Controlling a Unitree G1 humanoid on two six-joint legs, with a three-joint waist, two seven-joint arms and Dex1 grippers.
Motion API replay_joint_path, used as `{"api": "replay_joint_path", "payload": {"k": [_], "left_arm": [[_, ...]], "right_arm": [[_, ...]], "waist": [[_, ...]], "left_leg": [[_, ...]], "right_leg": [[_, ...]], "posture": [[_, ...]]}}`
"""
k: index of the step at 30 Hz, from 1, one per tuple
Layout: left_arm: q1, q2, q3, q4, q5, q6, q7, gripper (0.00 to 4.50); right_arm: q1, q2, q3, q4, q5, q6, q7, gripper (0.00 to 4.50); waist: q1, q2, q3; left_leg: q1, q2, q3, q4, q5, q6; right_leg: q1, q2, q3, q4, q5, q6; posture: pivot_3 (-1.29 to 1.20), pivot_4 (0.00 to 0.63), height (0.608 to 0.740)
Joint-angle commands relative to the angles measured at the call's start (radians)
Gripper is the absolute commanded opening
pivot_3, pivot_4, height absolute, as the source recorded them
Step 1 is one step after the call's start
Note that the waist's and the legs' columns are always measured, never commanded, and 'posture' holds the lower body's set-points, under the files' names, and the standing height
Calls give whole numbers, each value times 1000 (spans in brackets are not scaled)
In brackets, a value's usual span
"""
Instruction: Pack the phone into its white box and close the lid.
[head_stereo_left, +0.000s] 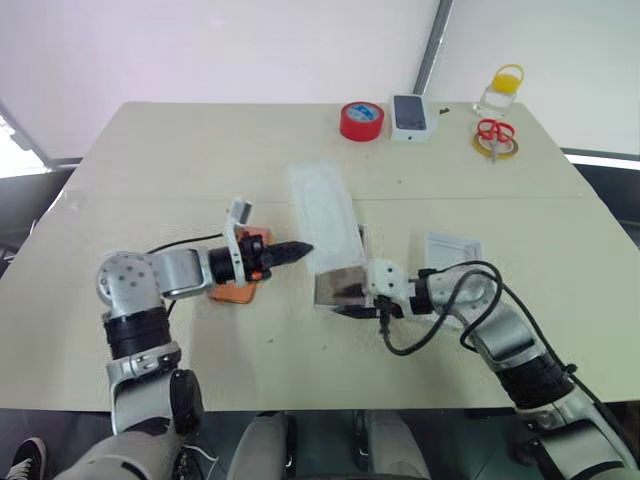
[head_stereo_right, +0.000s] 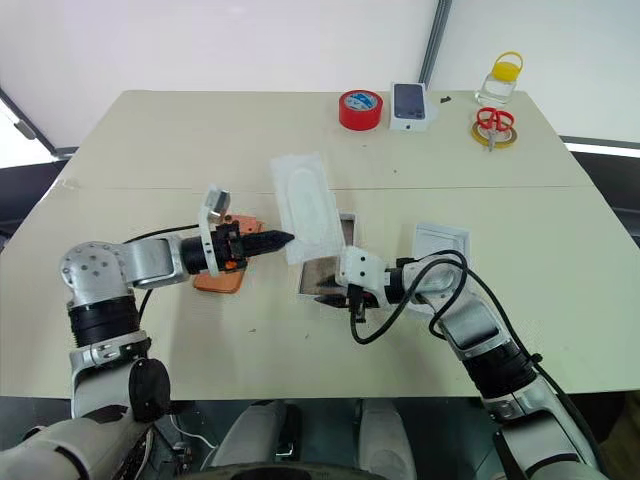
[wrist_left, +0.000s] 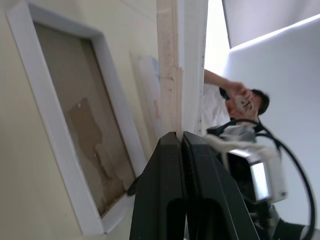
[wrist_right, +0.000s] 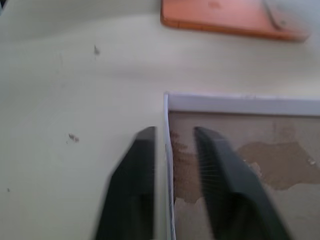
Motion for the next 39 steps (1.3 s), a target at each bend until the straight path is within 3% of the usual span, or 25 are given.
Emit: {"api": "replay_joint_path", "payload": {"k": [1, 8, 16, 24, 27, 31, 39], "left_arm": [[9, 41, -60, -39, 12, -33, -63, 0], [8, 124, -210, 51, 96, -133, -217, 0], [-14, 149, -350, 132, 182, -209, -345, 0], [-67, 138, -354, 204, 220, -222, -391, 0], [-70, 132, -368, 209, 235, -229, -402, 958], [-62, 135, -392, 174, 249, -229, -414, 2971], [-48, 159, -360, 87, 279, -330, -415, 2971]], "right_arm": [[28, -46, -73, -93, 53, 43, -3, 2336], [142, -219, -218, -97, 89, 54, 18, 2336], [134, -207, -249, -63, 81, 33, -48, 2336], [161, -213, -255, -46, 66, -13, -67, 2336], [152, -203, -252, -43, 71, -17, -75, 2391], [134, -192, -245, -45, 76, -11, -85, 2391], [68, -130, -263, -41, 121, 11, -124, 2391]], "waist": [[1, 0, 0], [6, 0, 0], [3, 0, 0], [5, -1, 0], [4, 0, 0], [4, -1, 0], [3, -1, 0]], "left_leg": [[0, 0, 0, 0, 0, 0], [-2, 0, 0, 0, 0, 1], [-4, 1, 0, 0, 0, 1], [-6, 0, 0, 1, 0, 1], [-6, 0, 0, 1, 0, 1], [-6, 1, 0, 1, 0, 1], [-6, 1, 0, 1, 0, 1]], "right_leg": [[0, 0, 0, 0, 0, -1], [0, 0, 0, -1, -1, -2], [-4, 1, 0, -2, -1, -2], [-4, 0, 0, -2, -1, -2], [-4, 0, 0, -2, -1, -2], [-4, 0, 0, -2, -1, -2], [-5, 0, 0, -2, -1, -2]], "posture": [[0, 150, 740], [0, 150, 740], [0, 150, 740], [0, 150, 740], [0, 150, 740], [0, 150, 740], [0, 150, 740]]}}
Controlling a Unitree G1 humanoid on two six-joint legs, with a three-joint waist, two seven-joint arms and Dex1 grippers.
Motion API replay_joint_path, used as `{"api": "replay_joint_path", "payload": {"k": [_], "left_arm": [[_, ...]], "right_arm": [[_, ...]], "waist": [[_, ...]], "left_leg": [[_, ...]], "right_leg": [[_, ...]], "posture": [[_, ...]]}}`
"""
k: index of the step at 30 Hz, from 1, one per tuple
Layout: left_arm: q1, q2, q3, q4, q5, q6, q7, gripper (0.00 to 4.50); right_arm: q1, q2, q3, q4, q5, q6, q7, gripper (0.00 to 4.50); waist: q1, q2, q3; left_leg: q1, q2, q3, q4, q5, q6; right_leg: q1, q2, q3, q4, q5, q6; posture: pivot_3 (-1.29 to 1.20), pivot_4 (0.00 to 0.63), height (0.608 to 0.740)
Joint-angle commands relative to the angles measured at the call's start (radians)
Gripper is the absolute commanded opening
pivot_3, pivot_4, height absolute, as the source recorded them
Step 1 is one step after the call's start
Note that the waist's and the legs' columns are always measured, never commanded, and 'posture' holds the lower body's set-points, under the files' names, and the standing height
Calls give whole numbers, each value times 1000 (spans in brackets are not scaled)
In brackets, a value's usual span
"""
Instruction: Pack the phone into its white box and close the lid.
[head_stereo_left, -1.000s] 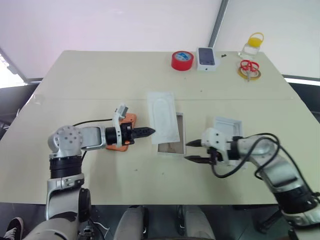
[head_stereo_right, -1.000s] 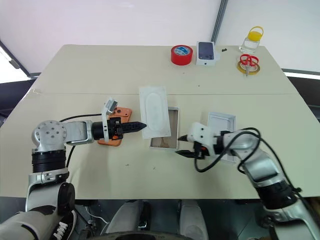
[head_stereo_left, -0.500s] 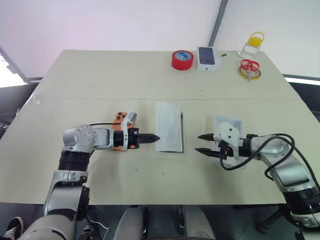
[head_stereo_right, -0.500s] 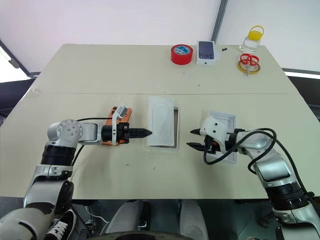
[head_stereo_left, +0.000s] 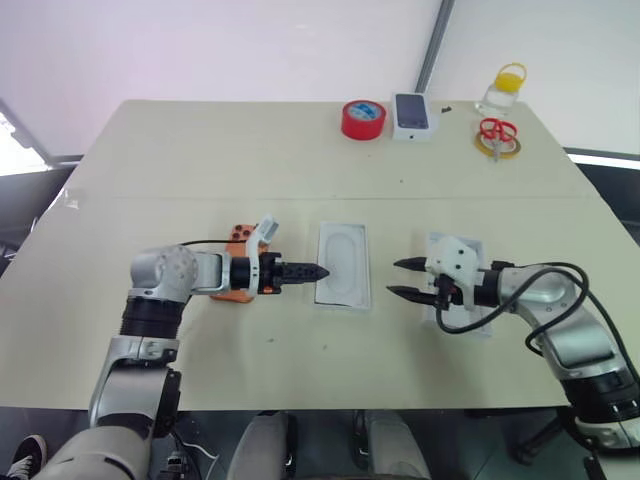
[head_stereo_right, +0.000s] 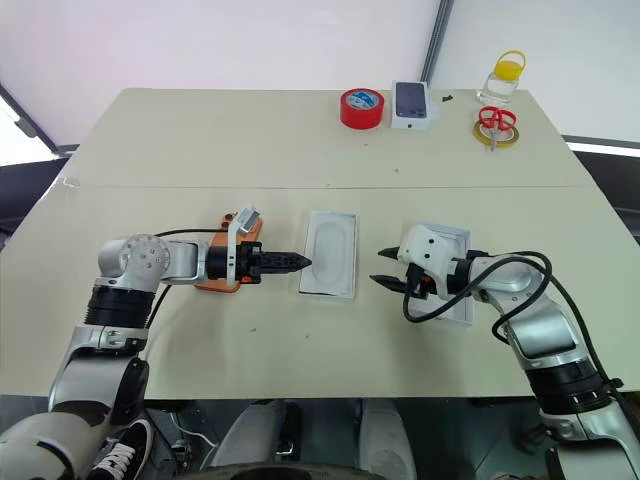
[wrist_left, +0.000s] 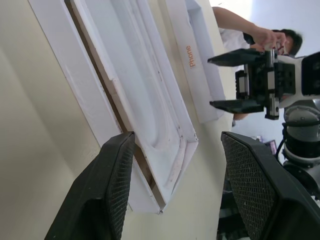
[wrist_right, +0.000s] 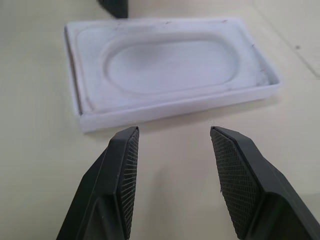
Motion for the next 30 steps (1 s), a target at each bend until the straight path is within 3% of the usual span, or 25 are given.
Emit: {"api": "replay_joint_path", "payload": {"k": [1, 3, 6, 11, 16, 24, 30], "left_arm": [[10, 12, 31, -90, 36, -125, 0, 3023], [43, 22, 15, -154, 97, -260, -1, 3039], [96, 21, 27, -211, 160, -443, -6, 3039], [194, 52, 30, -196, 317, -752, 4, 3039], [265, 81, 70, -174, 347, -830, 6, 3039], [354, 88, 99, -258, 330, -810, 30, 3039], [321, 106, 146, -249, 236, -607, 59, 3039]], "right_arm": [[-47, 39, -30, -16, 42, 12, -32, 2133], [-68, 64, -16, -4, 24, 2, -55, 1512], [-100, 120, 35, 27, -39, -41, -117, 52], [-155, 237, 167, 113, -197, -83, -242, 15], [-182, 297, 248, 196, -290, -121, -298, 15], [-124, 148, 306, 206, -336, -204, -133, 15], [-175, 238, 270, 221, -302, -183, -179, 15]], "waist": [[0, 0, 0], [0, 0, 0], [0, 0, 0], [-2, 1, 0], [0, 1, 0], [4, 0, 0], [-6, 0, 0]], "left_leg": [[0, 0, 0, 0, 0, 0], [0, 0, 0, 0, 0, 0], [0, 0, 0, 0, 0, 0], [-1, 0, 1, -1, 0, -1], [-4, 0, 2, 0, 0, -1], [-3, -1, 0, 0, 0, 1], [1, 1, 0, 0, 0, 1]], "right_leg": [[0, 0, 0, 0, 0, 0], [0, 0, 0, 0, 0, 0], [-1, -1, 0, 0, 0, 0], [-3, -1, 0, 0, 1, -1], [-5, -2, 0, 1, 1, -2], [-2, -1, -1, 0, 1, -2], [0, 0, -1, 1, 1, -1]], "posture": [[0, 150, 740], [0, 150, 740], [0, 150, 740], [0, 150, 740], [0, 150, 740], [0, 150, 740], [0, 150, 740]]}}
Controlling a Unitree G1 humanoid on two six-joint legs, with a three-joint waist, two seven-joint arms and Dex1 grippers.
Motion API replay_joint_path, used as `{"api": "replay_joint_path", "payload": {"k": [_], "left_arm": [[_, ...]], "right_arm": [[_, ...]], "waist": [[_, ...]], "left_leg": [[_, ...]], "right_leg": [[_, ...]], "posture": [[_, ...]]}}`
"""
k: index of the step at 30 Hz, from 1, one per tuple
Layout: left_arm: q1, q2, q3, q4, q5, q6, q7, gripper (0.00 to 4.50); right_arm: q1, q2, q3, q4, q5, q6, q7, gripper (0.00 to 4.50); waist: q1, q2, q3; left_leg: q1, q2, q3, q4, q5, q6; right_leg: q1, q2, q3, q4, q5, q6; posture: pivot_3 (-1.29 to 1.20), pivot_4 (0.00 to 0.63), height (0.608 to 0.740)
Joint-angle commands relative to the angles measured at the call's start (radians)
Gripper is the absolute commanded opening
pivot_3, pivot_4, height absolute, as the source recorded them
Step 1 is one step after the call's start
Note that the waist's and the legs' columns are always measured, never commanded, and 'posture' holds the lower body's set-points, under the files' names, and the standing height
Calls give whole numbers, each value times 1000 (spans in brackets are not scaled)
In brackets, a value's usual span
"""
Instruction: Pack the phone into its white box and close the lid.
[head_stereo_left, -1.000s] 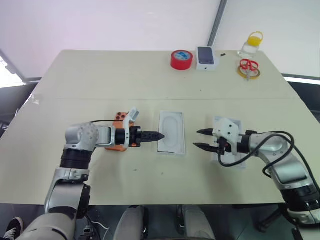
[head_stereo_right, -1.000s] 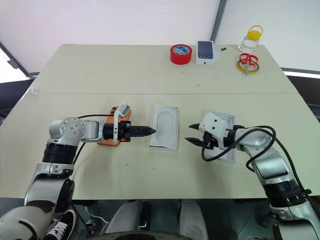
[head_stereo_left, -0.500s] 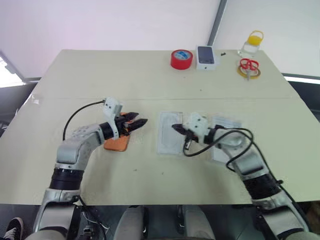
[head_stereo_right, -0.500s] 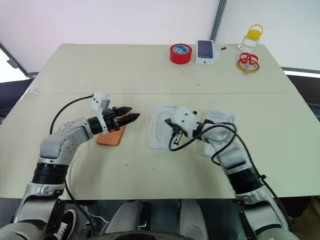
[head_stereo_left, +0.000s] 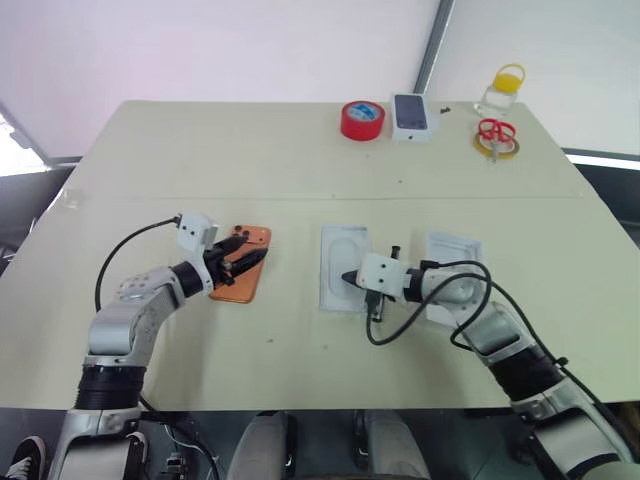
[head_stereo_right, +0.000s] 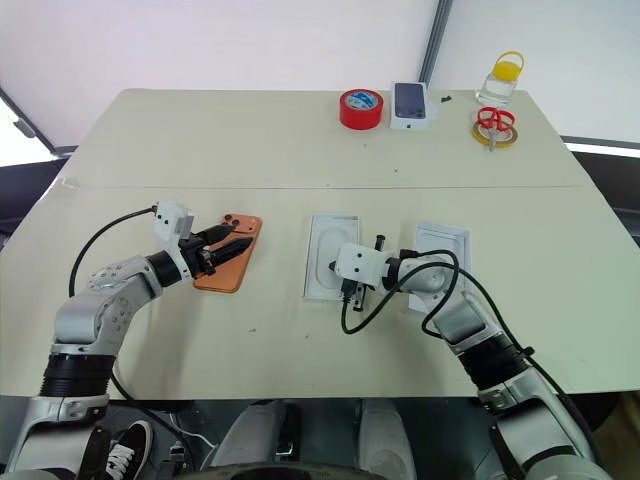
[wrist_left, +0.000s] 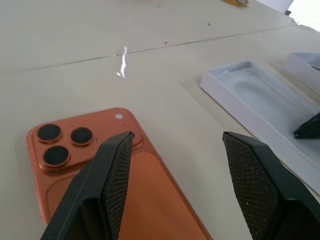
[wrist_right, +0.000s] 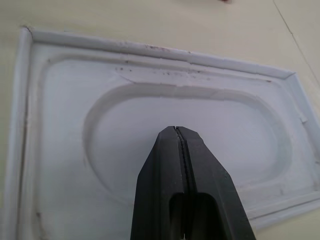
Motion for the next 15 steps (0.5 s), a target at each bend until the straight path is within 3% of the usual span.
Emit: {"api": "replay_joint_path", "payload": {"k": [1, 7, 11, 13, 15], "left_arm": [[-48, 19, 74, 1, -85, 140, 27, 3039], [-118, 112, 110, 100, -131, 294, -13, 3039], [-195, 190, 124, 250, -157, 402, -79, 3039], [-215, 212, 112, 319, -135, 375, -114, 3039], [-231, 231, 89, 389, -109, 359, -144, 3039]], "right_arm": [[-38, 45, -33, 29, 0, -2, -56, 15], [-113, 118, -108, 27, 44, 79, -122, 15], [-212, 211, -85, 42, -22, 66, -240, 15], [-271, 280, -65, 82, -2, 119, -228, 15], [-325, 325, 4, 146, 38, 174, -88, 15]], "waist": [[-4, 0, 0], [-17, 0, 1], [-23, 0, 1], [-29, 0, 1], [-35, 0, 1]], "left_leg": [[0, 0, 0, 0, 0, 0], [-1, 0, -1, 0, 0, 0], [-2, 0, -1, -1, 0, 0], [-2, 0, -1, -1, 0, -1], [-2, 1, 0, -2, 1, -2]], "right_leg": [[0, 0, 0, 0, 0, 0], [-1, 1, 0, 2, 1, 1], [-3, 2, 0, 3, 1, 2], [-4, 3, 0, 3, 2, 3], [-5, 3, 1, 3, 2, 3]], "posture": [[0, 150, 740], [0, 150, 740], [0, 150, 740], [0, 150, 740], [0, 150, 740]]}}
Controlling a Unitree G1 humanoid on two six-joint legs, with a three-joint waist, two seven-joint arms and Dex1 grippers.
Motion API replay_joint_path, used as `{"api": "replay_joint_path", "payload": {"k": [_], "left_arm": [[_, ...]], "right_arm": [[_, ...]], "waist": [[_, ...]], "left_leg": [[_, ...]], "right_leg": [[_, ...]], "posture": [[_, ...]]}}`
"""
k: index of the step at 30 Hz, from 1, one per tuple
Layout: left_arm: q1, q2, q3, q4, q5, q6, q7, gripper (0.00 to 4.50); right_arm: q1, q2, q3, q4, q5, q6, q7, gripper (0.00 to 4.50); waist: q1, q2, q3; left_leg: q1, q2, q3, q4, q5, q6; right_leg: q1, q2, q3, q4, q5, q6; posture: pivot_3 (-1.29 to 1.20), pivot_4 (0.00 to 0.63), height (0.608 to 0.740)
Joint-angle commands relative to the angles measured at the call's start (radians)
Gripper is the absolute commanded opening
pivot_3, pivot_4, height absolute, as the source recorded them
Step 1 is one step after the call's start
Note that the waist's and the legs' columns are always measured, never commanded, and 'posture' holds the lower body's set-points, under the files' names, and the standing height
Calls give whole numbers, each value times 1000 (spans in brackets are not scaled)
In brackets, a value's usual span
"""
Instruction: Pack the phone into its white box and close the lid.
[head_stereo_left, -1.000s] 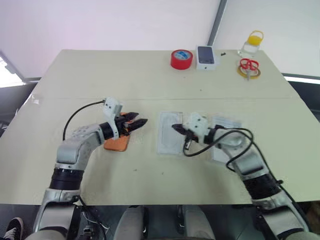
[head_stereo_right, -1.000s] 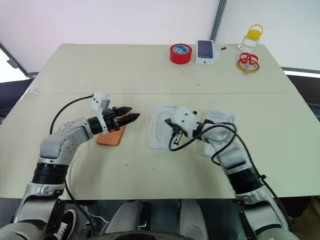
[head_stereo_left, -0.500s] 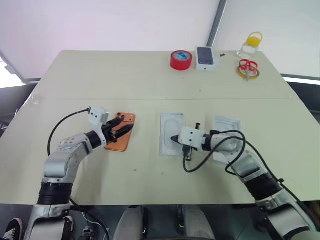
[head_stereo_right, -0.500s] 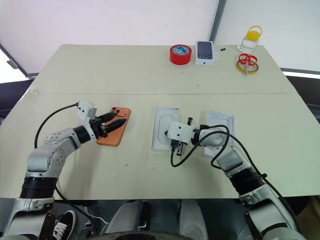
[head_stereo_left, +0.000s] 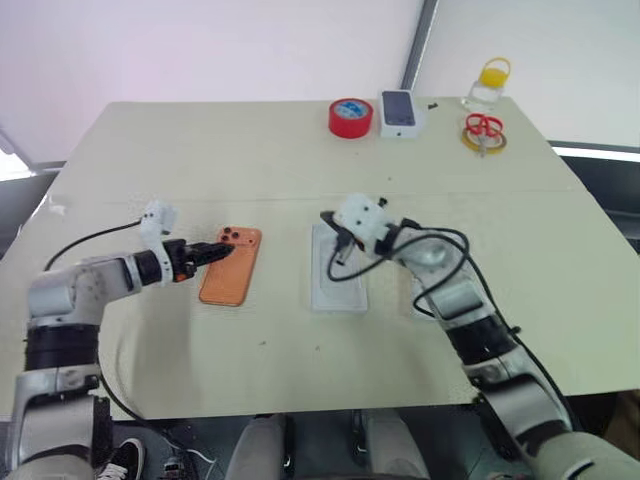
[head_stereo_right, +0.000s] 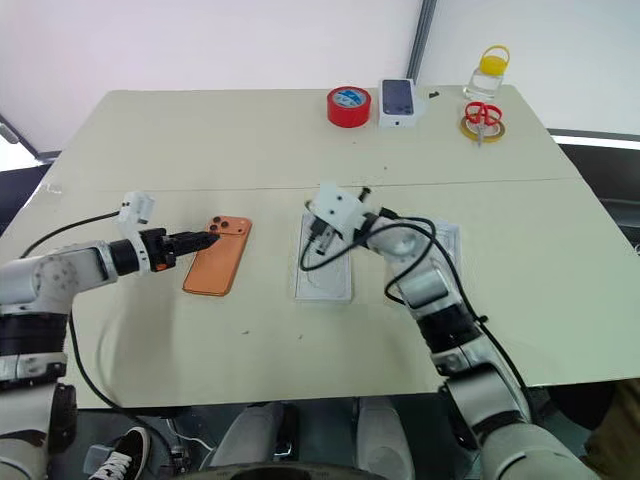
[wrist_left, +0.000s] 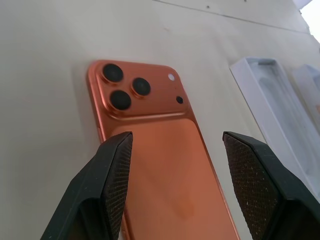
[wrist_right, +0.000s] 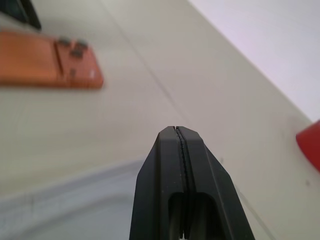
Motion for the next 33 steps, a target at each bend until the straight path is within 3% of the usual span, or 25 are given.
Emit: {"api": "replay_joint_path", "payload": {"k": [1, 6, 12, 22, 33], "left_arm": [[-24, 42, -32, 104, 48, -31, -70, 3039], [-21, 71, -93, 175, 78, -19, -171, 3039], [-10, 73, -173, 187, 78, 92, -249, 3039], [3, -37, -252, 156, 96, 178, -251, 3039], [-40, -96, -174, 142, 82, 229, -202, 3039]], "right_arm": [[-89, 72, 108, 87, 34, 48, 149, 15], [-140, 105, 233, 227, -74, 14, 167, 15], [-119, 116, 318, 251, -148, 11, 192, 15], [-121, 170, 302, 287, -169, 19, 157, 15], [-101, 145, 295, 273, -193, 8, 154, 15]], "waist": [[-5, 0, 0], [-3, 0, 0], [-11, 1, -1], [7, 4, -4], [14, 7, -6]], "left_leg": [[0, 0, 0, 0, 0, 0], [-1, -1, 0, 0, 0, 0], [0, -1, 0, 0, 0, 0], [10, -2, 0, -1, -1, 1], [15, -4, 0, -2, -1, 1]], "right_leg": [[0, 0, 0, 0, 0, 0], [0, -1, 0, 0, 0, -1], [0, -2, 1, 1, 0, -1], [10, -2, 1, -1, -1, -1], [15, -5, 1, 0, -2, -3]], "posture": [[0, 150, 740], [0, 150, 740], [0, 150, 740], [0, 150, 740], [0, 150, 740]]}}
